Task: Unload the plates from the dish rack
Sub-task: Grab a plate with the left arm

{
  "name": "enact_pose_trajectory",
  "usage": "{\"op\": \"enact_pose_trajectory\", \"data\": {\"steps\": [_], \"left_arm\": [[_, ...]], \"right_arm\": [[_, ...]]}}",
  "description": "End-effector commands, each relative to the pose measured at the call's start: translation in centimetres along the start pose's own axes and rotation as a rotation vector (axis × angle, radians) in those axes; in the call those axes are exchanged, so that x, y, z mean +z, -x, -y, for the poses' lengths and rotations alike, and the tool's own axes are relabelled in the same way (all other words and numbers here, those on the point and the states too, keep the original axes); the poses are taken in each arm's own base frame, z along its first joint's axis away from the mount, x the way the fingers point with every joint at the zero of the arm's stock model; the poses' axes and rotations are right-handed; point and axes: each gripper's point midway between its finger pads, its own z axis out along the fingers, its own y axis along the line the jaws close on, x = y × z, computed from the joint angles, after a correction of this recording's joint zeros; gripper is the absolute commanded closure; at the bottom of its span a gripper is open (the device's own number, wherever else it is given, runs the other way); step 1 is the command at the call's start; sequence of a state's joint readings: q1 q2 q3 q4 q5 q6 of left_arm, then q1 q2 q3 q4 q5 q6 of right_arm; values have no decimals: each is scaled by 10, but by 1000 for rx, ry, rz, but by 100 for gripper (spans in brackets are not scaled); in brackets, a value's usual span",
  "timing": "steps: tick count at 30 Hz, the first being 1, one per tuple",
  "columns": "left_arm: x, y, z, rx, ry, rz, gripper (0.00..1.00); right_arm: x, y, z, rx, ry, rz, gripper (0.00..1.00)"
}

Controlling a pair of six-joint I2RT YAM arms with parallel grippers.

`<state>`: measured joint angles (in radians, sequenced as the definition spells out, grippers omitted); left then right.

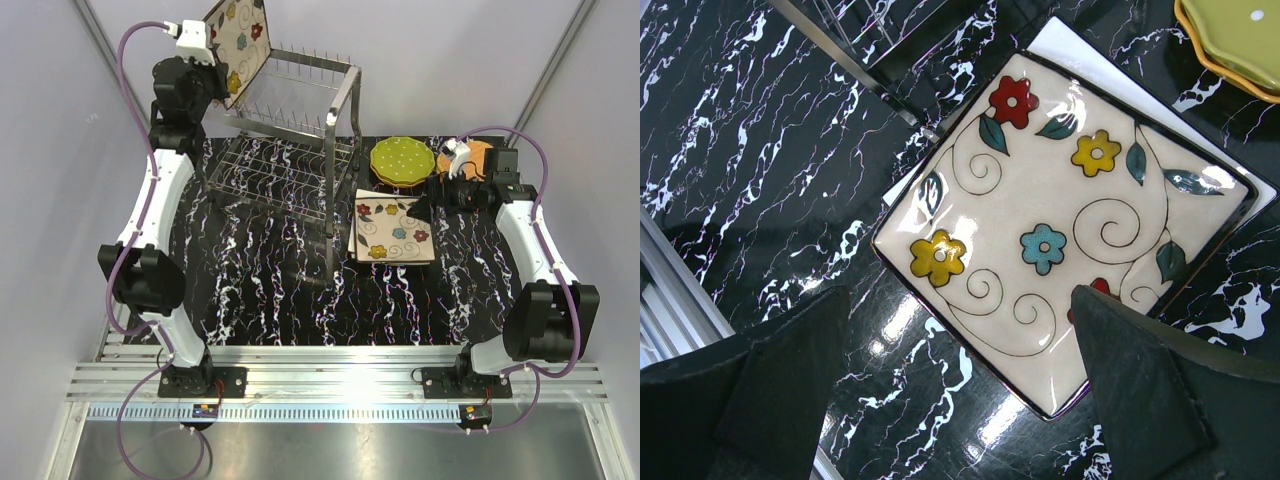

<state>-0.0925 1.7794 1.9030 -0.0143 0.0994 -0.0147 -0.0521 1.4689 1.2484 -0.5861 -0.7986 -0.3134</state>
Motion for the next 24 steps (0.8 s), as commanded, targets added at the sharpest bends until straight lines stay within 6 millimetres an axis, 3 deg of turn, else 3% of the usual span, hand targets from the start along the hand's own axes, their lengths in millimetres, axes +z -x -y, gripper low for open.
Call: {"op": "enact_pose_trajectory", "data": {"steps": [1,24], "left_arm": [[-64,206,-8,84,71,578,100],[-99,249,-6,109,95,669,100]], "right_arm": [[-6,17,-10,-59,10,57,0],[-8,21,-13,-65,16,67,0]]}}
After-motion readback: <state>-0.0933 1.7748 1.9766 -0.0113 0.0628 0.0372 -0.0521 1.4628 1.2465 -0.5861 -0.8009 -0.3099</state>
